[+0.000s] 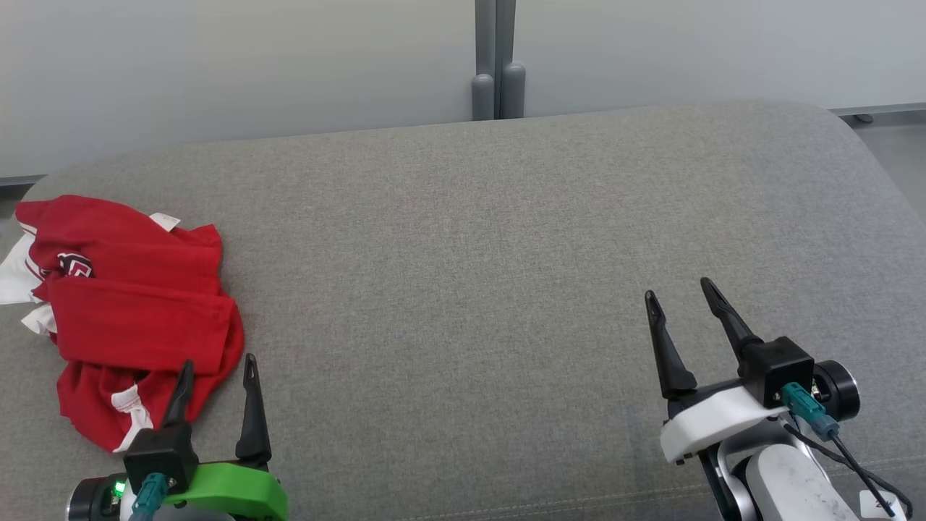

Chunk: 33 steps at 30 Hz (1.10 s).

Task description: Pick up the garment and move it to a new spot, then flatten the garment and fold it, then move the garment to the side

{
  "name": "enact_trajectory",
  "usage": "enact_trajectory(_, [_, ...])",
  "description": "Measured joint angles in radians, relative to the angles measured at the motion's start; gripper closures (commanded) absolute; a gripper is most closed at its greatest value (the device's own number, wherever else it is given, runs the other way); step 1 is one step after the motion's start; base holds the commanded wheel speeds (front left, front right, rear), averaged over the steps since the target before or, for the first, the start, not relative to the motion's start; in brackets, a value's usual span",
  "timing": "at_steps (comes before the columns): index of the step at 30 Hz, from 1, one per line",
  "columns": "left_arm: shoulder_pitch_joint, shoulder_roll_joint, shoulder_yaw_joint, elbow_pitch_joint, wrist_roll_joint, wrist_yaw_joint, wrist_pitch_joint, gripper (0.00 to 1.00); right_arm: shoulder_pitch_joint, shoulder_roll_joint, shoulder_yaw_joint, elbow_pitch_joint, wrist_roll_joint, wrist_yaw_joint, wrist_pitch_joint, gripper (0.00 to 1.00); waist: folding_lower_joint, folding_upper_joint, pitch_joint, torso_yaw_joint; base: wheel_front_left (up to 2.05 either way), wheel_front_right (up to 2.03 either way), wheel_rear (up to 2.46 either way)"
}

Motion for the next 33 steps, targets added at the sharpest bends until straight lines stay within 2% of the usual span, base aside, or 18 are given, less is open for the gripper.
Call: enact_trajectory(33, [0.002, 0.0, 0.0, 0.019, -0.023, 0.0, 0.0, 0.0, 0.005, 0.006, -0.022, 0.012, 0.009, 0.012, 0.0, 0.0, 0.0, 0.0, -0.018, 0.009, 0.0, 0.0, 0.0])
